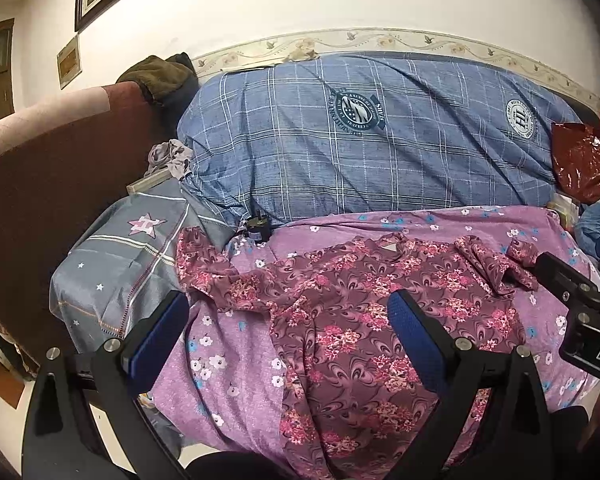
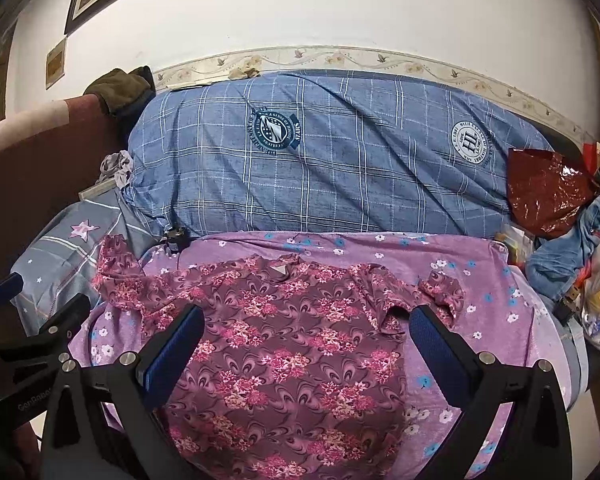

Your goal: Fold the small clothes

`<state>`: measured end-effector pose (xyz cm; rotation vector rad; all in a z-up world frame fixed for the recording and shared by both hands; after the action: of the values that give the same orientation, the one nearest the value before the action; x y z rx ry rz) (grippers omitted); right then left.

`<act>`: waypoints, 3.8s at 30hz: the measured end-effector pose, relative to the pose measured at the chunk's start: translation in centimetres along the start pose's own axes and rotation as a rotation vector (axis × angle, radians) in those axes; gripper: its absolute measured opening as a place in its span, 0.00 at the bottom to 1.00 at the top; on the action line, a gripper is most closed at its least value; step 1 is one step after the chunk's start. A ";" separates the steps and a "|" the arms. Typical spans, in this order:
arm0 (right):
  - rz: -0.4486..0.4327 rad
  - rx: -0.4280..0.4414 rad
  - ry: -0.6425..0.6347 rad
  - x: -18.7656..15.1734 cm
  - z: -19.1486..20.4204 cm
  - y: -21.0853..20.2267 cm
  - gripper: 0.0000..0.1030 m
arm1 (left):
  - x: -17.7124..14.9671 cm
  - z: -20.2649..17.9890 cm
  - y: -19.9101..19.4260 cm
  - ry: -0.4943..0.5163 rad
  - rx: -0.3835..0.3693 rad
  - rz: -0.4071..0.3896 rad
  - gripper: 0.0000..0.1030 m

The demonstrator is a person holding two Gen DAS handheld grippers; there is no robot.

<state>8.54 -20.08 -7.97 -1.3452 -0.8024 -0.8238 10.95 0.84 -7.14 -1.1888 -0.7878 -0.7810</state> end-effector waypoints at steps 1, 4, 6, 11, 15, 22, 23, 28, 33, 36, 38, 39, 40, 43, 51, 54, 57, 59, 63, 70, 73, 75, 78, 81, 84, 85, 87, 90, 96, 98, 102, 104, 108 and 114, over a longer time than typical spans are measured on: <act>0.000 0.000 0.002 -0.1 -0.1 0.0 1.00 | 0.0 -0.1 0.0 0.002 0.000 0.000 0.97; 0.002 0.000 0.006 -0.2 -0.4 0.1 1.00 | 0.0 -0.2 0.0 0.009 0.002 0.001 0.97; 0.003 0.003 0.010 -0.2 -0.5 0.2 1.00 | -0.1 -0.2 0.0 0.007 0.002 0.001 0.97; 0.007 0.006 0.012 -0.3 -0.7 0.4 1.00 | -0.1 -0.5 0.0 0.009 0.007 0.003 0.97; 0.006 0.006 0.015 -0.3 -0.7 0.5 1.00 | -0.2 -0.7 0.1 0.014 0.008 0.006 0.97; 0.016 0.006 0.021 -0.6 -1.2 1.3 1.00 | -0.2 -1.2 0.7 0.024 0.008 0.015 0.97; 0.018 0.006 0.022 -0.6 -1.3 1.4 1.00 | -0.2 -1.4 0.9 0.026 0.007 0.017 0.97; 0.045 0.008 0.024 -1.2 -2.1 2.8 1.00 | -1.1 -3.8 4.1 0.047 -0.054 0.094 1.00; 0.106 0.032 0.107 -2.7 -8.4 6.8 0.99 | -6.1 -8.9 12.6 0.121 -0.081 0.306 1.00; 0.134 -0.032 0.208 -3.5 -16.0 9.3 0.99 | -9.5 -12.1 17.8 0.157 -0.063 0.400 1.00; 0.145 -0.067 0.274 -3.8 -22.0 11.0 0.99 | -10.9 -13.5 19.7 0.172 -0.052 0.425 1.00; 0.160 -0.084 0.299 -3.9 -24.2 11.7 0.99 | -11.5 -14.2 20.6 0.169 -0.057 0.439 1.00; 0.189 -0.091 0.339 -4.2 -26.8 12.9 0.95 | -11.9 -14.8 21.4 0.157 -0.068 0.451 1.00; 0.255 -0.042 0.420 -4.8 -30.4 16.0 0.92 | -12.5 -15.5 22.7 0.126 -0.088 0.440 1.00; 0.459 -0.209 0.370 -7.1 -33.5 25.9 0.79 | -12.8 -15.3 22.7 0.024 -0.158 0.349 1.00; 0.570 -0.214 0.464 -10.5 -34.1 28.2 0.58 | -12.6 -15.3 22.6 0.026 -0.150 0.353 1.00; 0.470 -0.171 0.523 -9.3 -34.1 27.1 0.09 | -12.3 -15.3 22.9 0.038 -0.191 0.412 1.00; 0.403 -0.129 0.578 -7.6 -34.0 25.5 0.09 | -11.6 -15.1 23.0 0.031 -0.233 0.444 1.00; 0.255 -0.039 0.537 -1.4 -31.4 21.0 0.08 | -7.6 -12.0 21.9 -0.088 -0.218 0.298 1.00; 0.033 0.179 0.406 12.2 -20.3 15.2 0.08 | -4.0 -3.6 21.9 -0.237 -0.038 0.144 1.00; 0.075 0.306 0.374 13.7 -12.9 16.2 0.08 | -4.1 0.0 22.6 -0.313 0.022 0.144 1.00; 0.106 0.378 0.355 13.1 -7.9 17.5 0.08 | -4.5 2.4 22.7 -0.366 0.042 0.145 1.00; 0.171 0.469 0.361 10.7 -1.2 20.0 0.09 | -5.0 5.8 22.6 -0.431 0.077 0.133 1.00; 0.272 0.529 0.388 7.0 5.0 23.4 0.28 | -5.2 8.6 23.0 -0.443 0.132 0.126 1.00; 0.416 0.591 0.403 2.9 9.5 26.1 0.60 | -5.6 10.5 23.4 -0.478 0.155 0.134 1.00; 0.422 0.601 0.408 2.2 10.0 26.2 0.60 | -5.8 10.9 23.5 -0.497 0.154 0.137 1.00; 0.387 0.603 0.400 1.7 9.8 25.7 0.60 | -5.9 11.4 23.6 -0.524 0.144 0.141 1.00; 0.326 0.487 0.342 1.3 6.8 24.9 0.62 | -5.7 10.9 23.5 -0.522 0.128 0.134 1.00; 0.389 0.353 0.340 -4.0 0.6 25.3 0.40 | -4.0 6.9 23.2 -0.431 0.049 0.073 1.00; 0.353 0.338 0.415 -5.3 -3.3 24.7 0.40 | -3.6 5.4 23.6 -0.420 -0.001 0.078 1.00; 0.212 0.210 0.576 -6.3 -12.8 22.6 0.47 | -1.9 2.4 25.5 -0.363 -0.049 0.067 1.00; 0.176 0.138 0.595 -6.7 -17.1 21.5 0.59 | -1.4 1.3 26.6 -0.338 -0.065 0.082 1.00; 0.175 0.183 0.662 -8.0 -20.2 22.1 0.69 | -1.3 -1.6 29.8 -0.359 -0.155 0.177 1.00; 0.340 0.308 0.662 -10.3 -17.2 26.8 0.69 | -2.7 -6.1 32.0 -0.388 -0.305 0.330 1.00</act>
<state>27.13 -35.52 -31.13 -0.8199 -0.1588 -0.7679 37.54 1.33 -26.11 -1.7279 -0.7731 -0.4071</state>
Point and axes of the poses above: each gripper's, at about its wrist camera, not at the fingertips, and y roughly the way its jaws point, z to its left, x to its top, the point moved 10 cm from there along y, roughly the way its jaws point, and after that the axes turned 8 degrees about x, right-handed, at the moved point
